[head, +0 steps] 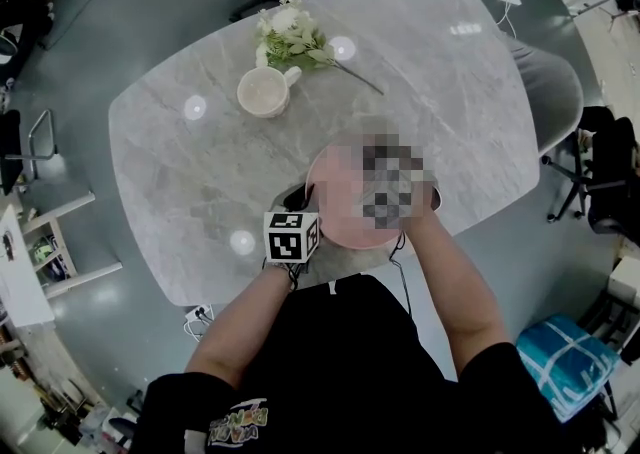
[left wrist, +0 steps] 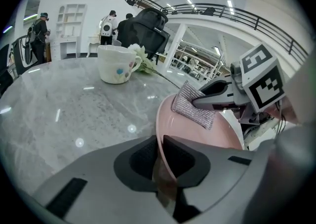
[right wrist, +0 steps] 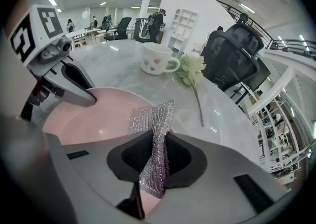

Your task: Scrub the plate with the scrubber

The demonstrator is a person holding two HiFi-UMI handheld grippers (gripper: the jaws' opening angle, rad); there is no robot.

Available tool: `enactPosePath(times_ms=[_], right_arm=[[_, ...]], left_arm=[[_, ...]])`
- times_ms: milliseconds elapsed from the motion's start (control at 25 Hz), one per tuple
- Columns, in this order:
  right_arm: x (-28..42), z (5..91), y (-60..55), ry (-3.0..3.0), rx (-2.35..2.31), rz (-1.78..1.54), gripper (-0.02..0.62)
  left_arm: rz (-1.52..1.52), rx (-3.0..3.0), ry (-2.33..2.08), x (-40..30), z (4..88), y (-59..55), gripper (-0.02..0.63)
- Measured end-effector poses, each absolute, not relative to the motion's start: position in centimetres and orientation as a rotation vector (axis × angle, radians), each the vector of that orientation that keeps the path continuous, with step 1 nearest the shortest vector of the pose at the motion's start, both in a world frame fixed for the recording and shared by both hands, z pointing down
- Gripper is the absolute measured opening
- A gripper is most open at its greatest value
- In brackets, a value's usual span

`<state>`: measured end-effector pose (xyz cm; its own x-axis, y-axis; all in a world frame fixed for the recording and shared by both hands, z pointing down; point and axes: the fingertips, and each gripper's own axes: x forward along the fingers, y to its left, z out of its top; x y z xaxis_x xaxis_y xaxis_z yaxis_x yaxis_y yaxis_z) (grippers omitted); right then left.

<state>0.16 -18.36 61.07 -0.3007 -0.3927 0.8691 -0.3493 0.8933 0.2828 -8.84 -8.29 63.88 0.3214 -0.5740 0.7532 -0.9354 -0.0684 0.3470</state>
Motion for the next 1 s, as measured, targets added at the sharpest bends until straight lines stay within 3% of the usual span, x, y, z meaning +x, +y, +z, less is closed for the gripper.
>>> enactPosePath(times_ms=[1000], right_arm=[[10.7,59.7,-16.5,-1.825,0.8,0.084,0.075]], left_arm=[[0.491,1.703,-1.394,-8.9,64.0,-8.2,0.044]])
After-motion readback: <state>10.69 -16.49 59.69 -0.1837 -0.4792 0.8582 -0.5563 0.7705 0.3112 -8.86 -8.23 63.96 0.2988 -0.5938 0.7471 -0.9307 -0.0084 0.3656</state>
